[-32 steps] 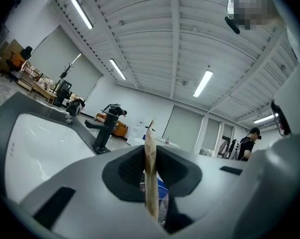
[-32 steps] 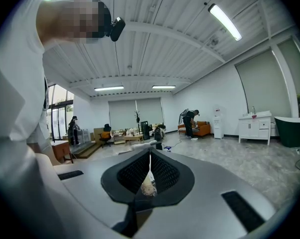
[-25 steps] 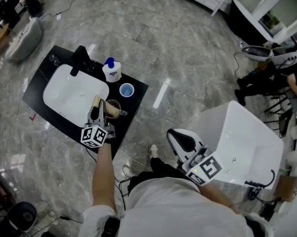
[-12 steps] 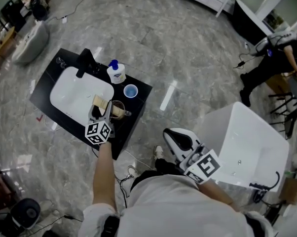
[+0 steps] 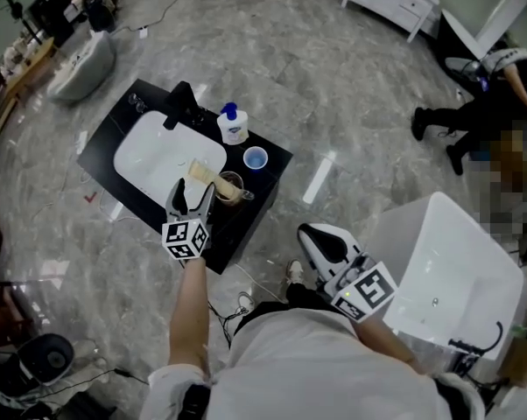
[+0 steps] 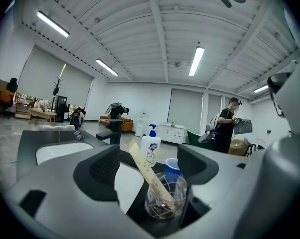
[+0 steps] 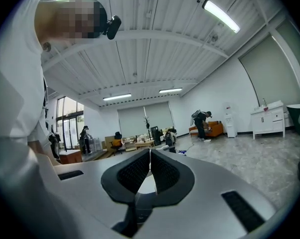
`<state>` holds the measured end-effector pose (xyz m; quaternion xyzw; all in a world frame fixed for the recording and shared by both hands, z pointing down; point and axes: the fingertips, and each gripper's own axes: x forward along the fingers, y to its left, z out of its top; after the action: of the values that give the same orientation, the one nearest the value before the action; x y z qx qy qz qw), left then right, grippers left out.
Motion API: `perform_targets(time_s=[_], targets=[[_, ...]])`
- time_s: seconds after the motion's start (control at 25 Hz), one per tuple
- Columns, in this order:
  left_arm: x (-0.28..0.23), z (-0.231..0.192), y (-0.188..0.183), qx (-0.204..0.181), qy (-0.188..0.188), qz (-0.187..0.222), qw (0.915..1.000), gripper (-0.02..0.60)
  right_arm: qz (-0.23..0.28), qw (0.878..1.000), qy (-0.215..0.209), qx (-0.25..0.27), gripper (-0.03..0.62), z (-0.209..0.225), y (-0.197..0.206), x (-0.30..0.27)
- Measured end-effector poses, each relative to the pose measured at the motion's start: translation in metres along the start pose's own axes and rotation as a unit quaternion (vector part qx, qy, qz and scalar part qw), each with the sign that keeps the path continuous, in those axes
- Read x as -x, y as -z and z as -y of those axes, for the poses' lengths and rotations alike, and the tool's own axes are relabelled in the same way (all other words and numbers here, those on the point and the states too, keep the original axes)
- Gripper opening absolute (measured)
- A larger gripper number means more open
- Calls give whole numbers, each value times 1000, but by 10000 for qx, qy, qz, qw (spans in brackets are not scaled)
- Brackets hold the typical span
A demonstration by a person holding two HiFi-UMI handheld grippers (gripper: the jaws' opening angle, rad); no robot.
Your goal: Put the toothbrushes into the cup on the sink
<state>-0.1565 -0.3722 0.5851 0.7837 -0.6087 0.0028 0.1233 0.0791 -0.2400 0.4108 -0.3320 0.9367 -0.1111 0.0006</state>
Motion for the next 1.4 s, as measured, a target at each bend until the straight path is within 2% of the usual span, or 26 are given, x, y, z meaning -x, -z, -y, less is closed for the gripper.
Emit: perform_targets(time_s=[0.32,0.48,0.56,0.64,0.68,1.0,1.2,1.4], targets=[[83,11,-48,-492,-149,464,9976,324,111,9994,-300,-159,37,-12,0,-10],[123,10,-64,-879,-366,508,9942,211,204,9982,-541,-161,35,-21,-6,-19],[142,5,-67,-883,-513,507,9935,143,206,9971,-714,-187,37,-27,-5,-25],[158,2,-65,-858,-606,458,9934,22,179,9958,-867,-218,37,-35,-3,-30],[165,1,-64,-864,-648,432,9932,10,167,9952,-934,-224,37,-39,-2,-32],[215,19,-60,-623,-1291,671,9874,3,137,9889,-1470,-158,37,-61,-3,-53],[238,51,-59,-317,-1307,817,9875,3,-82,9868,-1618,-81,37,-69,8,-57],[251,53,-47,-151,-1390,908,9860,3,-75,9844,-1750,159,35,-83,10,-58]])
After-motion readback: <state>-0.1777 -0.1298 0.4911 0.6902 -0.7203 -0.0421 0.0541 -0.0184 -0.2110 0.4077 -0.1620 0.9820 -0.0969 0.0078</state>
